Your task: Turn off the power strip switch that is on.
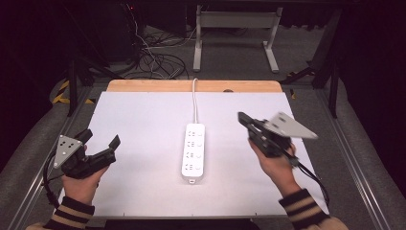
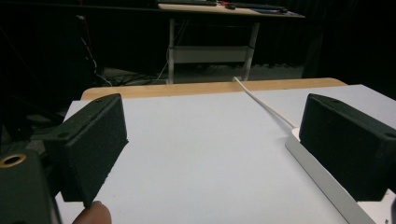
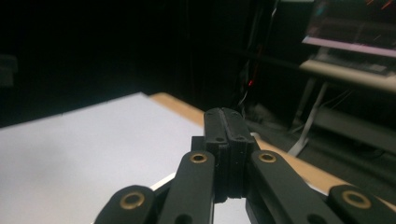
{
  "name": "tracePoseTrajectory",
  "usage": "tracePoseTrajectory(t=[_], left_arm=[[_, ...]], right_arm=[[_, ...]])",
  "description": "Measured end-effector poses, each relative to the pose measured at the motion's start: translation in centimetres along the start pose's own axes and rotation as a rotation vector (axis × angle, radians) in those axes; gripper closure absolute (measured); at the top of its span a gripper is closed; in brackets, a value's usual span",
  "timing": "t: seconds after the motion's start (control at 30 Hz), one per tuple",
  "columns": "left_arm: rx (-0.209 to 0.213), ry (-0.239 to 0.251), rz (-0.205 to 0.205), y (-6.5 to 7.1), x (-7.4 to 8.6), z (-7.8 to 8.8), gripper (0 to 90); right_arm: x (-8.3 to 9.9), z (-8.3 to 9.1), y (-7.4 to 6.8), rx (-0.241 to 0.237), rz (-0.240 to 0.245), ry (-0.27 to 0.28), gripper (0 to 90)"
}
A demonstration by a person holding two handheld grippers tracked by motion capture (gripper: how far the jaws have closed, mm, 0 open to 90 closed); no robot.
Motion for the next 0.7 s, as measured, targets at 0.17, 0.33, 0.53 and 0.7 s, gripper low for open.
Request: tracePoseTrajectory(t=[0.17, 0.33, 0.53, 0.7], left_arm=[[0.005, 0.006, -0.002, 0.3, -0.2, -0.1, 8.1], [0.011, 0.014, -0.036, 0.9, -0.4, -0.3, 8.4], [0.019, 0.012, -0.036, 1.1, -0.3, -0.4, 8.5], [0.019, 0.012, -0.036, 1.1, -0.4, -0.3, 8.5]], right_arm=[[4.9, 4.8, 1.6, 0.082, -0.063, 0.142, 90.0], [5.5, 5.8, 2.6, 0.150, -0.059, 0.153, 90.0], [6.2, 5.4, 2.6, 0.154, -0.082, 0.139, 90.0], [6.5, 5.3, 2.5, 0.161, -0.069, 0.140, 90.0]])
Point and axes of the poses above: each handheld gripper's, and its own axes: z roughly backward along the jaws, x roughly out of its underside, y roughly to its right, the point moved 6 cm from there along -z, roughly forward along the jaws, and after that the axes turned 8 degrees about -y, right-handed, at the moved point
